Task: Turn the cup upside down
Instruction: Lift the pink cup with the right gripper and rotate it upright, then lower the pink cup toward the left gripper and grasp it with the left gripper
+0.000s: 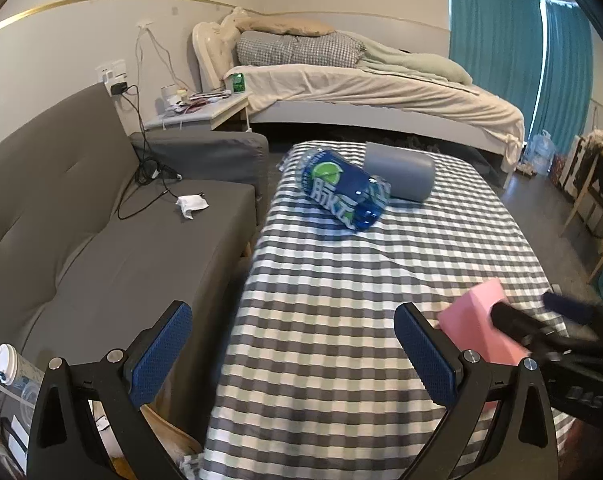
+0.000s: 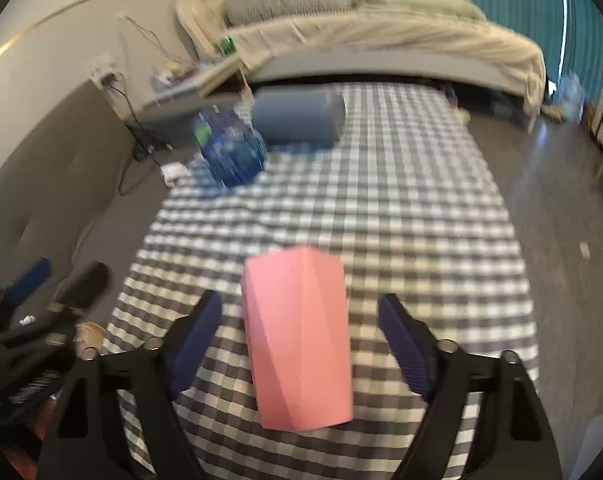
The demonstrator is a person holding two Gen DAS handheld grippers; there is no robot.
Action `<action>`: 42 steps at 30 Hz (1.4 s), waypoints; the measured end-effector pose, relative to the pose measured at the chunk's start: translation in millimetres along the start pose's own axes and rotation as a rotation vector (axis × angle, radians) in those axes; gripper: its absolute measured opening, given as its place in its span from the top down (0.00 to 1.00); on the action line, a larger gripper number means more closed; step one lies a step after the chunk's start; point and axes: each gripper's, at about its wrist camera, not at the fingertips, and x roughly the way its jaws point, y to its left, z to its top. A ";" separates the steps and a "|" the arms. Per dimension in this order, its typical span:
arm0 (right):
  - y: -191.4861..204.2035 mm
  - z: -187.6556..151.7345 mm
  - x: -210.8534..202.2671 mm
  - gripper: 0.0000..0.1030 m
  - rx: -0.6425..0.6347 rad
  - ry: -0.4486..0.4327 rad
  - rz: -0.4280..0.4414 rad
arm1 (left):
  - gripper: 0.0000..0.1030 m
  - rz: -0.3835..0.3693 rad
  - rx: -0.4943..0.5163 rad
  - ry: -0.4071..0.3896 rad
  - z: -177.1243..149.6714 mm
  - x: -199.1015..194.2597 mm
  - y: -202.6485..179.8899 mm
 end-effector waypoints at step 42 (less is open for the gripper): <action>-108.8 -24.8 -67.7 0.16 0.089 -0.181 -0.325 | 0.41 -0.302 -0.005 0.144 -47.3 12.3 -109.0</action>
